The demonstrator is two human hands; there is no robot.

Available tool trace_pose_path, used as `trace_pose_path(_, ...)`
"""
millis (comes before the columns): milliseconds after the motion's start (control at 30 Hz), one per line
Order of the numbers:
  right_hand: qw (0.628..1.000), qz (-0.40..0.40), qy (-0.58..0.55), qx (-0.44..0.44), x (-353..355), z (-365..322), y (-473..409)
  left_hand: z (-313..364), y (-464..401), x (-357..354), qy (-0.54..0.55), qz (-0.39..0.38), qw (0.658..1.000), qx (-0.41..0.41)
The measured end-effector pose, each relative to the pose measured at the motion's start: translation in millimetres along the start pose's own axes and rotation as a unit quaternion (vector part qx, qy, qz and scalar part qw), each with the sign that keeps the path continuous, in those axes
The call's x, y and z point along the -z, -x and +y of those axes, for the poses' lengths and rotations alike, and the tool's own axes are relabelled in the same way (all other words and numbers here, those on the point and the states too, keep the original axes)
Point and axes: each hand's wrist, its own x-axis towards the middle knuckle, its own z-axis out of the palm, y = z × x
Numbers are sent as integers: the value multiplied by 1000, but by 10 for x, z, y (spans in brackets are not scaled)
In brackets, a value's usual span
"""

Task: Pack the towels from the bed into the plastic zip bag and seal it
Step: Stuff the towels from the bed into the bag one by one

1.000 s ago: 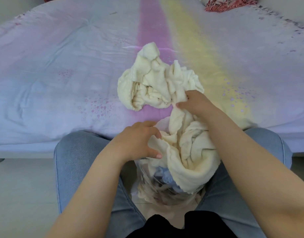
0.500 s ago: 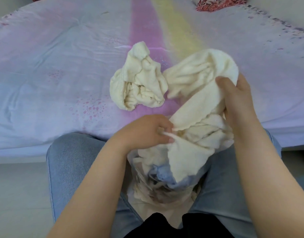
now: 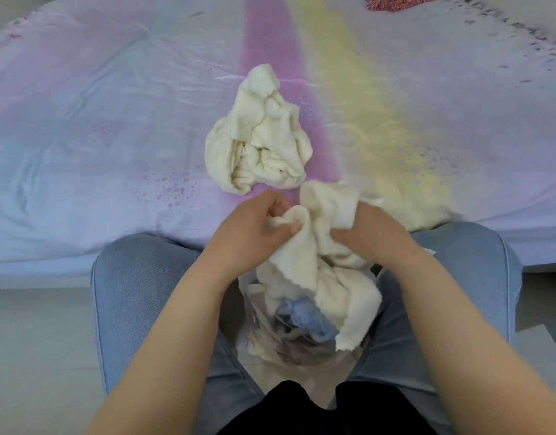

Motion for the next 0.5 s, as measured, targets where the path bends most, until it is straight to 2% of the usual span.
trace_pose_path(67,990,119,-48,-55,91,7,-45,-109,87,32,-36,-6,999,-14)
trace_pose_path(100,983,169,-50,-54,128,7,-66,-151,124,33,-44,-14,999,-13)
trace_pose_path(133,982,184,-39,-32,151,2,-76,-185,153,26,-55,-23,998,-12)
trace_pose_path(167,987,156,-34,7,165,6,-81,-215,167,9,-68,-32,997,-12)
trace_pose_path(200,994,87,-43,55,201,-19,-55,-232,169,-9,-85,-39,996,-12)
trace_pose_path(233,994,-26,-56,90,238,-70,-5,-247,166,-32,-99,-45,994,-17)
trace_pose_path(300,959,-247,-50,132,283,-183,137,-245,157,-67,-129,-50,990,-31)
trace_pose_path(333,939,-309,-28,146,283,-236,208,-232,154,-77,-132,-48,989,-39)
trace_pose_path(367,927,-339,1,159,271,-279,267,-228,152,-87,-125,-43,990,-42)
trace_pose_path(500,918,-328,182,125,26,-330,275,-179,168,-99,-69,7,998,3)
